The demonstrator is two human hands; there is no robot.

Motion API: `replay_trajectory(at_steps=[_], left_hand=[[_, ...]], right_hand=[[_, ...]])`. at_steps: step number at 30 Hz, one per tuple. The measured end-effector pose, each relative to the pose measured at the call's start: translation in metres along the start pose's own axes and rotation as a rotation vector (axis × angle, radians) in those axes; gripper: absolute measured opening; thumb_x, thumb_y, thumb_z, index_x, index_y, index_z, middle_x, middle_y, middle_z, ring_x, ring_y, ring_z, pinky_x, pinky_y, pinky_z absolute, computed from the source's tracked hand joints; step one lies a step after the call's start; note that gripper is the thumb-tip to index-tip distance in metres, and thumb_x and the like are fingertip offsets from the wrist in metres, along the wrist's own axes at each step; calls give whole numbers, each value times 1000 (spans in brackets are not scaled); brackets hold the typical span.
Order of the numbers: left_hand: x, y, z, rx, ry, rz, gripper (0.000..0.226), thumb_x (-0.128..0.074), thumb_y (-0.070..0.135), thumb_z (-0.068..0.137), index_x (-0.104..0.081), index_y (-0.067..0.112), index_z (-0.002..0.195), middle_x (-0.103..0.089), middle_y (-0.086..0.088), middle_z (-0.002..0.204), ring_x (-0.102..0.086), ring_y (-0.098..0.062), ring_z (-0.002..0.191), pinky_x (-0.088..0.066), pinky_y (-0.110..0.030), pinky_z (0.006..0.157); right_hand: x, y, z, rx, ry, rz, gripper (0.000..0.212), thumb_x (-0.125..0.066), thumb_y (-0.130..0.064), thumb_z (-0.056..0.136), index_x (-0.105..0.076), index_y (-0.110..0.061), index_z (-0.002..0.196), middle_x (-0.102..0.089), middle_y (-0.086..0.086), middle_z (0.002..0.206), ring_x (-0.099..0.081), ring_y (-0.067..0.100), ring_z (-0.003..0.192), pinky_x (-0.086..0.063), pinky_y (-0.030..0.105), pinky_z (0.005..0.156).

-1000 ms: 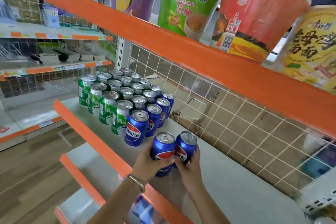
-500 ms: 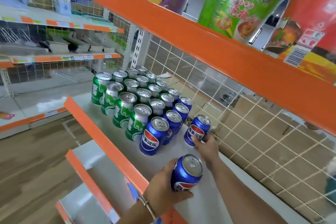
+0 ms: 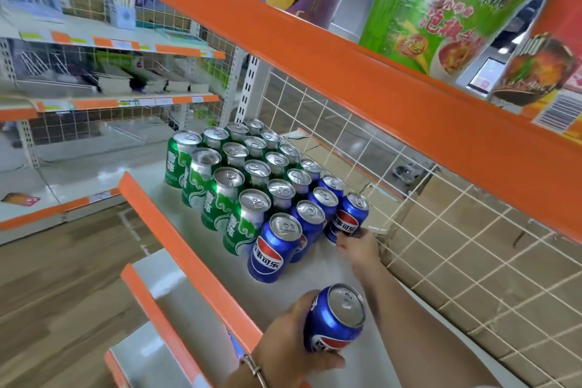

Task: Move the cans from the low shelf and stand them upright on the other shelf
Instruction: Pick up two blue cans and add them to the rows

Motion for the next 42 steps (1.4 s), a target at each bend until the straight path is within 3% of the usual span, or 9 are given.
replay_trajectory(at_steps=[4, 7, 10, 14, 19, 23, 29, 35, 42], left_hand=[[-1, -1, 0, 2, -5, 23, 77, -87, 32, 55, -39, 53, 112, -60, 22, 116, -58, 7, 107, -46, -14, 94], [-1, 0, 4, 31, -22, -19, 76, -86, 29, 56, -42, 46, 116, -62, 17, 115, -61, 3, 104, -48, -11, 88], [4, 1, 14, 81, -31, -80, 77, -85, 36, 53, -50, 27, 122, -68, 6, 107, -66, -6, 95, -54, -23, 82], [19, 2, 30, 122, -4, -74, 53, -82, 36, 64, -53, 26, 107, -68, 2, 103, -66, 0, 90, -54, -24, 87], [18, 8, 28, 117, -14, 119, 71, -64, 70, 58, -54, 26, 113, -68, 5, 105, -65, -10, 98, -53, -35, 90], [13, 11, 16, 113, -65, 249, 80, -63, 58, 71, -33, 19, 134, -57, 3, 123, -57, -13, 111, -46, -31, 98], [8, 13, -1, 52, -125, 628, 79, -53, 36, 90, -4, 15, 149, -22, -4, 154, -29, -21, 138, -25, -24, 110], [9, 13, 0, 84, -146, 669, 75, -52, 28, 88, -8, 18, 148, -27, -6, 151, -32, -23, 136, -31, -27, 107], [8, 7, 2, 68, -163, 682, 75, -51, 26, 88, -10, 17, 149, -26, -2, 152, -27, -19, 138, -24, -24, 111]], right_hand=[[9, -16, -39, 28, -139, 180, 47, -72, 5, 73, -57, -11, 114, -65, 0, 96, -61, 13, 80, -49, 31, 67], [28, -18, -69, 79, -259, 88, 60, -66, -2, 69, -50, -18, 125, -54, 2, 125, -60, 18, 100, -52, 37, 80], [54, -6, -102, 40, -560, -20, 53, -52, 10, 75, -56, -16, 121, -59, 11, 127, -65, 22, 98, -53, 36, 82], [64, 6, -150, 65, -953, -199, 68, -69, 1, 74, -47, -25, 133, -61, 3, 125, -66, 21, 100, -55, 28, 80], [37, 19, -160, 120, -682, -80, 73, -85, -15, 54, -56, -13, 121, -72, 7, 105, -69, 20, 93, -55, 29, 76], [35, 18, -156, 157, -417, -96, 69, -83, -14, 52, -59, -17, 116, -72, -3, 99, -68, 5, 86, -52, 19, 72], [19, 14, -122, 202, 4, -85, 56, -87, -21, 63, -53, -24, 106, -65, -1, 102, -62, 20, 91, -52, 38, 83], [-3, 11, -87, 247, 42, -253, 85, -87, -22, 62, -43, -8, 133, -52, 15, 129, -52, 29, 118, -44, 37, 98], [-23, 4, -71, 154, 60, -428, 90, -77, -28, 77, -23, 2, 142, -28, 22, 143, -33, 34, 129, -39, 35, 98]])
Point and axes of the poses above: each hand's wrist, its own z-axis towards the middle knuckle, its own x-axis out of the back of the hand, y = z × x, the point moved 2 cm from there along z, towards the middle knuckle
